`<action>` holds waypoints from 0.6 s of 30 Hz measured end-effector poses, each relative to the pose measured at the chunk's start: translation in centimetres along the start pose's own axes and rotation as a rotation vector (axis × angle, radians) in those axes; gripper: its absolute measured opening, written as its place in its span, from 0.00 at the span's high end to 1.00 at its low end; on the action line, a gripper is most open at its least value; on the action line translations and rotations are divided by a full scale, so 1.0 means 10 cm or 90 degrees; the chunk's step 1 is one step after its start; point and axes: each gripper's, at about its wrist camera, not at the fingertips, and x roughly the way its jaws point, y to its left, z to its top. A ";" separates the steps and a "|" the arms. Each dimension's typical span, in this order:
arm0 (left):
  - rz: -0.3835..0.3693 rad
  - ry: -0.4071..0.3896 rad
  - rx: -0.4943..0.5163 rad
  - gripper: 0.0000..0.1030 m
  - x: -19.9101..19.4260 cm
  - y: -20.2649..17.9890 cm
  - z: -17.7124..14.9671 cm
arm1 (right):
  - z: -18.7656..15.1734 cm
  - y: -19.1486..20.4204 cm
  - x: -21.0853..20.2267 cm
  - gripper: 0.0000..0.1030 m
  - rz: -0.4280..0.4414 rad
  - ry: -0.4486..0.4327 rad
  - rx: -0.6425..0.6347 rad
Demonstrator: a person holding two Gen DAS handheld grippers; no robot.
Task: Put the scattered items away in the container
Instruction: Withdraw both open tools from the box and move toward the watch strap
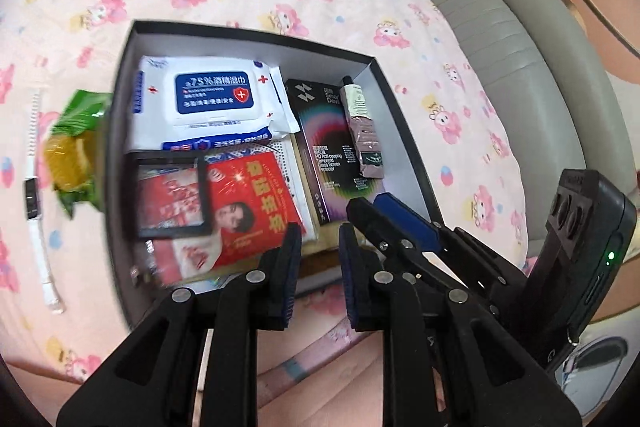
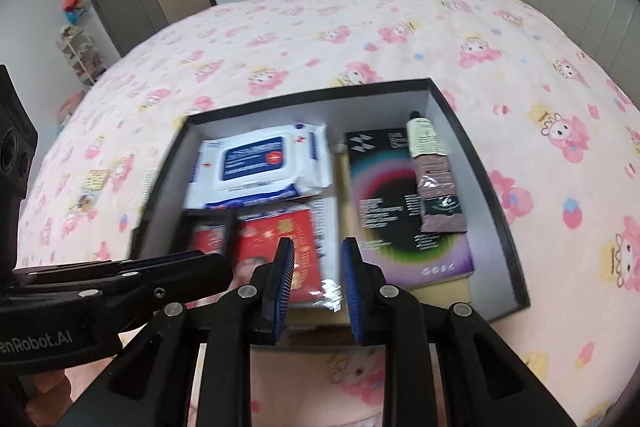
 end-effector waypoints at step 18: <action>0.080 -0.142 0.045 0.81 -1.26 0.24 -0.69 | -0.41 1.16 -0.77 0.64 0.016 -0.062 -0.080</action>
